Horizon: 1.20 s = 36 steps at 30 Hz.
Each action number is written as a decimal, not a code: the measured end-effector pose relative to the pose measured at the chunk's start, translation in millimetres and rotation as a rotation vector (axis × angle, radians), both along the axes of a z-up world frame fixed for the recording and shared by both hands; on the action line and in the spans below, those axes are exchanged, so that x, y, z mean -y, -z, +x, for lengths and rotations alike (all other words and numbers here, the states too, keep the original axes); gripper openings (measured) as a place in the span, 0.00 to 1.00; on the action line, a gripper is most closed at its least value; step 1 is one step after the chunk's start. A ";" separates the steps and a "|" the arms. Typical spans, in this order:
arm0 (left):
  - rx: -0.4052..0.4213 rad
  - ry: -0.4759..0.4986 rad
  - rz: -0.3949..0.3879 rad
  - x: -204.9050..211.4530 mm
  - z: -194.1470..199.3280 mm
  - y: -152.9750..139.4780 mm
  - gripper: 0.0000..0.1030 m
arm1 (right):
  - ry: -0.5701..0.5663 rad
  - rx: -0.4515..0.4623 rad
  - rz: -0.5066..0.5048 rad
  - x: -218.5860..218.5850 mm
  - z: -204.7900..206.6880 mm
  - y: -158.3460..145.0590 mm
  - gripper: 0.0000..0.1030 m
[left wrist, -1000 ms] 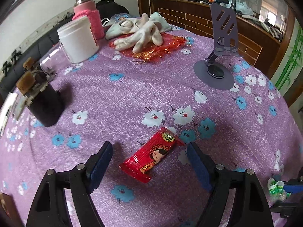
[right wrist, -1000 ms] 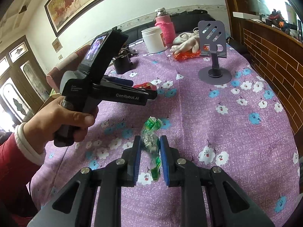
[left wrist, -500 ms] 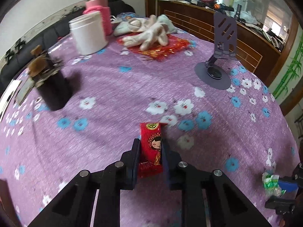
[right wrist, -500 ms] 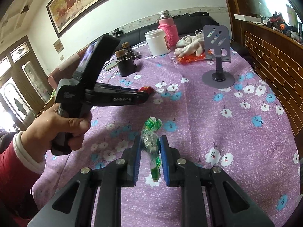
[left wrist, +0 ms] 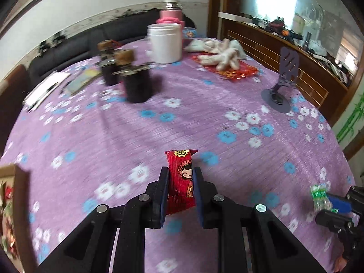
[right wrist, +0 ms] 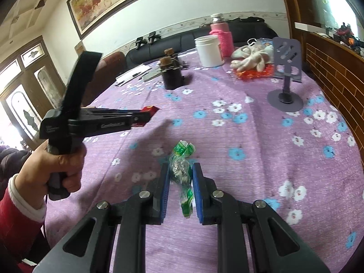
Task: Organize snacks
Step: 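Carry the red packet and green candy over the tray with both tools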
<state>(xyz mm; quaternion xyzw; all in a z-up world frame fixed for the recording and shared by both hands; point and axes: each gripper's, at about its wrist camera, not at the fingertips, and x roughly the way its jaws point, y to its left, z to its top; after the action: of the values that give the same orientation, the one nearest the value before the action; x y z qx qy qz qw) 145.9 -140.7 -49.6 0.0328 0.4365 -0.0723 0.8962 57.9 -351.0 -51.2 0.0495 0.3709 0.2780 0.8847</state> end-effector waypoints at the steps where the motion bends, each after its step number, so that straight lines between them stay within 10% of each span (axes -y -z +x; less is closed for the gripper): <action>1: 0.007 -0.020 0.007 -8.1 -6.8 -0.9 0.20 | -0.008 0.001 -0.001 -4.4 -0.7 -0.1 0.18; 36: 0.129 -0.407 0.072 -183.8 -153.2 -30.0 0.21 | -0.390 0.042 -0.043 -206.5 -41.9 -22.9 0.18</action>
<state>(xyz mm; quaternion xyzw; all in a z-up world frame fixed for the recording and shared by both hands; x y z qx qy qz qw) -7.3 43.1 -19.6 -0.0192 0.3781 0.1280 0.9167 16.0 -144.5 -28.3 -0.0480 0.3607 0.4374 0.8224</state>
